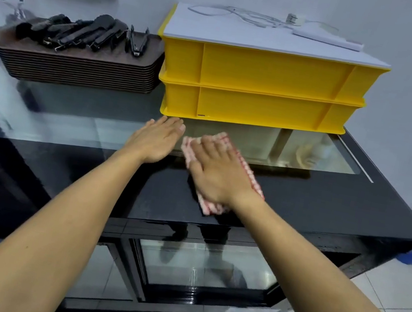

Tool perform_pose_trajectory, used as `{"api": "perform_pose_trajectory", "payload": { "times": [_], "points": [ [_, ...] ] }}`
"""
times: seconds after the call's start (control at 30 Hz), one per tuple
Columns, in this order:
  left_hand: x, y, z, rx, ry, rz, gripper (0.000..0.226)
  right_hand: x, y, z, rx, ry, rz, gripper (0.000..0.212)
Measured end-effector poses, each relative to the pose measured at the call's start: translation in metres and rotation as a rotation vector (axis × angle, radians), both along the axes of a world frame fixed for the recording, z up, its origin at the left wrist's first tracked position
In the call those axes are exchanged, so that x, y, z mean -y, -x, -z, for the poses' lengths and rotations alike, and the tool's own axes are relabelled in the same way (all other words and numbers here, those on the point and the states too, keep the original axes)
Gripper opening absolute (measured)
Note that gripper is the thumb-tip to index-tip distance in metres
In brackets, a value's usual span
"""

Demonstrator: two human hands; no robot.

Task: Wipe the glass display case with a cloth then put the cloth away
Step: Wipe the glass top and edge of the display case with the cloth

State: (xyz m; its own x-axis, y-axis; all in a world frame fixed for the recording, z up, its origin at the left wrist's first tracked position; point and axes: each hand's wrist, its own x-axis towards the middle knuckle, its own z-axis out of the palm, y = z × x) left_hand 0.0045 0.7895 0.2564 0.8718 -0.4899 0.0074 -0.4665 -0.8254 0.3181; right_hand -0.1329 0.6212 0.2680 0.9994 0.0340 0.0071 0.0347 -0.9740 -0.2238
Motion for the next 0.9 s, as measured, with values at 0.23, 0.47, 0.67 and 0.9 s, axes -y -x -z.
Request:
{"api": "perform_pose_trajectory", "payload": {
  "times": [0.23, 0.47, 0.67, 0.9],
  "points": [
    [0.000, -0.002, 0.003, 0.020, -0.069, 0.021, 0.063, 0.123, 0.030, -0.004, 0.001, 0.137, 0.071, 0.069],
    [0.003, 0.006, -0.002, -0.003, -0.024, -0.013, 0.062, 0.081, -0.058, -0.002, -0.020, 0.010, 0.526, 0.069],
    [-0.004, 0.007, -0.007, -0.047, 0.091, -0.059, 0.063, -0.010, -0.040, -0.006, -0.043, -0.005, -0.050, 0.063],
    [-0.002, 0.009, -0.004, 0.005, -0.021, -0.019, 0.062, 0.132, -0.012, -0.005, 0.033, 0.036, 0.439, 0.073]
  ]
}}
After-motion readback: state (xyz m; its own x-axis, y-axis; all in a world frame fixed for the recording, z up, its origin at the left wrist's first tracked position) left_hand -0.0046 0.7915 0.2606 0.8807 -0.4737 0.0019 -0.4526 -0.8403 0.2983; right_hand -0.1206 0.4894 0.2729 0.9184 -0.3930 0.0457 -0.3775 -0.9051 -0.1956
